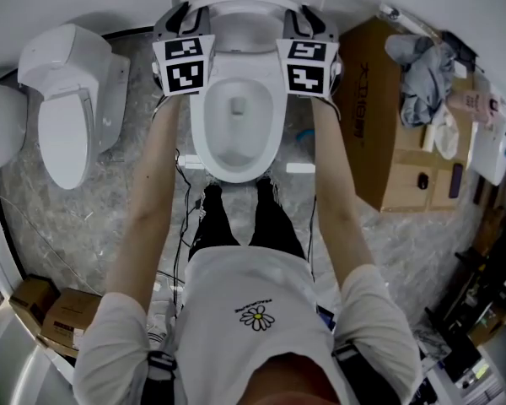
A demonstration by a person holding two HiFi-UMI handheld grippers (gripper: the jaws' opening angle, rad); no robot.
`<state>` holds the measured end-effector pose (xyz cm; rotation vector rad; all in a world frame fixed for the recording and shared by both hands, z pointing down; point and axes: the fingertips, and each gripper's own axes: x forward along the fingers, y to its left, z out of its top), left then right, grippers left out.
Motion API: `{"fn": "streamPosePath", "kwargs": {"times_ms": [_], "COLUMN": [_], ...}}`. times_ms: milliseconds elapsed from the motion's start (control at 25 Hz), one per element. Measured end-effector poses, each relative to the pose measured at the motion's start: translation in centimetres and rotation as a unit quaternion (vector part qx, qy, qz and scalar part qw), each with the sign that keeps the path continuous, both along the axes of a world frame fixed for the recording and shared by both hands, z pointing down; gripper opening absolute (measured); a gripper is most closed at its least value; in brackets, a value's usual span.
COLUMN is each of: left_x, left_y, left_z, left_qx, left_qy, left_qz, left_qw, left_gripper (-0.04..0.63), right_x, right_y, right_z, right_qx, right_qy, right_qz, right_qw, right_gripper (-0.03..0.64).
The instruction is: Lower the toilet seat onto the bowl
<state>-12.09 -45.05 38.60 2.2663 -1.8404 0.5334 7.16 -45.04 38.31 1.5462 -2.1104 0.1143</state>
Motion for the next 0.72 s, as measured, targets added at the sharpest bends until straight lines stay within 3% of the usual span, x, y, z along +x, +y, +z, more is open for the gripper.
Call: {"fn": "streamPosePath", "kwargs": {"times_ms": [720], "left_x": [0.2], "left_y": [7.8], "left_z": [0.4], "left_qx": [0.016], "left_qy": [-0.013], "left_qz": [0.001], "left_qw": [0.9998], "left_gripper": [0.129], "right_x": [0.1], "right_y": [7.9], "right_z": [0.5], "right_qx": [0.016], "right_qy": [0.006], "right_qz": [-0.029], "right_qw": [0.999], "right_gripper": [0.109]}}
